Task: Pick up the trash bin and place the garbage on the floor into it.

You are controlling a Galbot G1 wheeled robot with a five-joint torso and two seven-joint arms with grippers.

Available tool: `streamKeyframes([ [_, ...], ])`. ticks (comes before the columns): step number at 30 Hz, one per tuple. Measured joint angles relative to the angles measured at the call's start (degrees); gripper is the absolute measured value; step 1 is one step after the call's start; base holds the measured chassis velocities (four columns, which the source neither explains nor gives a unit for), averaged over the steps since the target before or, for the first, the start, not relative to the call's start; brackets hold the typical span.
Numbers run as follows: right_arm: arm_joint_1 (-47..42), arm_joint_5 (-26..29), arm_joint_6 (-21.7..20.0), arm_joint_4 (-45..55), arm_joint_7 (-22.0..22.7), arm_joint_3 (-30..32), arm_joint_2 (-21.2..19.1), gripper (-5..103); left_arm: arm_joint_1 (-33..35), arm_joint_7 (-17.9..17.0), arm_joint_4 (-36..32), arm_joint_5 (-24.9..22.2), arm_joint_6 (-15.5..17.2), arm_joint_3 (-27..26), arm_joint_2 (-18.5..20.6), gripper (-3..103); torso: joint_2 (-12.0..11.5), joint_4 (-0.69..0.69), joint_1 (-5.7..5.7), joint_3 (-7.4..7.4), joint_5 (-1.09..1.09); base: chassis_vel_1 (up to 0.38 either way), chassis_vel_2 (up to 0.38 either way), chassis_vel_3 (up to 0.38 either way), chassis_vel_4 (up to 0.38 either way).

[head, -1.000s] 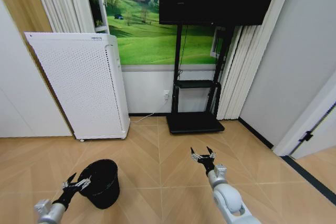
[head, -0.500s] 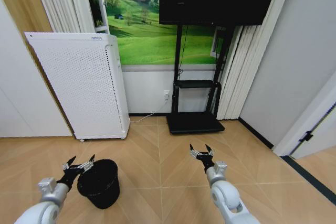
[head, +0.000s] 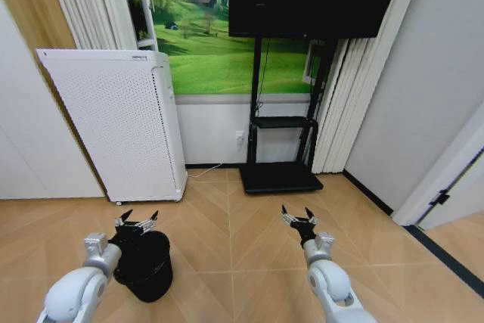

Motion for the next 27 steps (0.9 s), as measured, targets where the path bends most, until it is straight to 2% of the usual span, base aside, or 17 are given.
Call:
streamKeyframes([
  [20, 0.0, 0.5, 0.1, 0.6, -0.2, 0.3, -0.5, 100, 0.1, -1.4, -1.3, -0.1, -0.1, 0.5, 0.4, 100, 5.2, 0.0, 1.04, 4.17, 0.0, 0.0, 0.0, 0.0, 0.0],
  [27, 0.0, 0.4, 0.1, 0.6, -0.2, 0.4, -0.4, 100, -0.3, -1.8, -1.3, 0.8, -0.2, 0.4, 0.8, 100, 6.2, 0.0, 1.28, 4.91, 0.0, 0.0, 0.0, 0.0, 0.0],
])
